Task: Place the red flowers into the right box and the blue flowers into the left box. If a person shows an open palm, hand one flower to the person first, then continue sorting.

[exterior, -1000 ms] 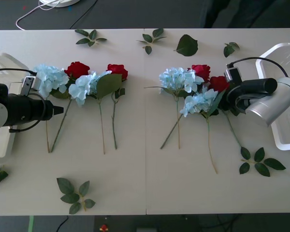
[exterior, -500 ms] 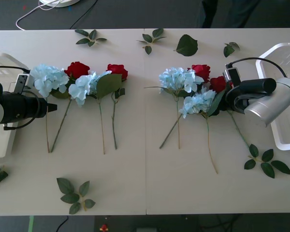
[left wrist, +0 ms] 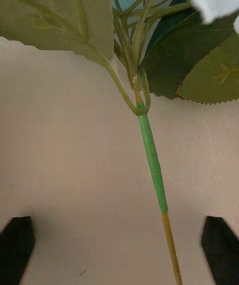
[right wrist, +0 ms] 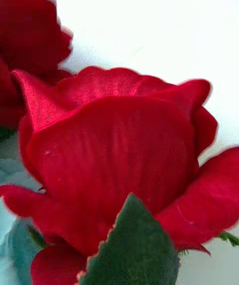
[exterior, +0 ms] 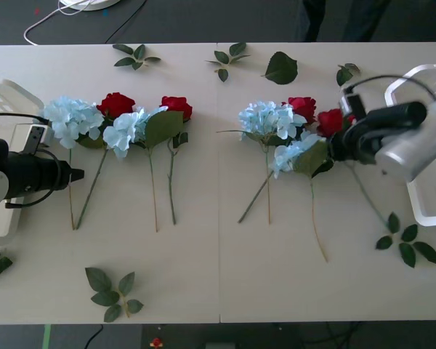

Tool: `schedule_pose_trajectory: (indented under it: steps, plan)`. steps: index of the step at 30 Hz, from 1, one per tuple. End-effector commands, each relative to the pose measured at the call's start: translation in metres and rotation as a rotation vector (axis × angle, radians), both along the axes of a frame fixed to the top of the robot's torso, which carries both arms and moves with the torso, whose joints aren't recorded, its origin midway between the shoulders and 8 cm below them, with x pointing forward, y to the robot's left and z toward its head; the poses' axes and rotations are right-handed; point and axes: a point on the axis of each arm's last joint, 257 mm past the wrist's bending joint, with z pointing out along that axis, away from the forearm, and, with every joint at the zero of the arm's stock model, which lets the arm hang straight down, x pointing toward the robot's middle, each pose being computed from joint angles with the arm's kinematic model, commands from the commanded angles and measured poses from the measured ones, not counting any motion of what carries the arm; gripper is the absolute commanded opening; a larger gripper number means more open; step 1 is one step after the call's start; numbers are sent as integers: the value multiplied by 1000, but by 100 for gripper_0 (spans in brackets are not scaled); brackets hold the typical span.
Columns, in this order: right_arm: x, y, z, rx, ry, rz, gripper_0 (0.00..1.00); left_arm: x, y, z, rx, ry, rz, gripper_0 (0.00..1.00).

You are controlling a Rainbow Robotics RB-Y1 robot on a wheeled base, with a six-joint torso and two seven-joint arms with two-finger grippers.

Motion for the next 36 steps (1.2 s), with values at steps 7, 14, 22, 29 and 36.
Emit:
schedule_pose_trajectory:
  steps: [7,14,22,29,36]
  plan:
    - [-23,-69,108,94,-58,-189,0,25,-10,28,-18,-67,-4,0]
    - [-46,-116,151,125,-103,-299,0,31,-23,34,-51,-88,-5,0]
    - [-59,-188,184,-35,-131,-435,0,56,-20,71,-85,-171,23,0]
    - [-51,-269,188,-188,-132,-484,0,87,30,152,-95,-291,126,0]
    - [-37,-319,180,-307,-170,-438,0,85,81,219,-77,-293,212,0]
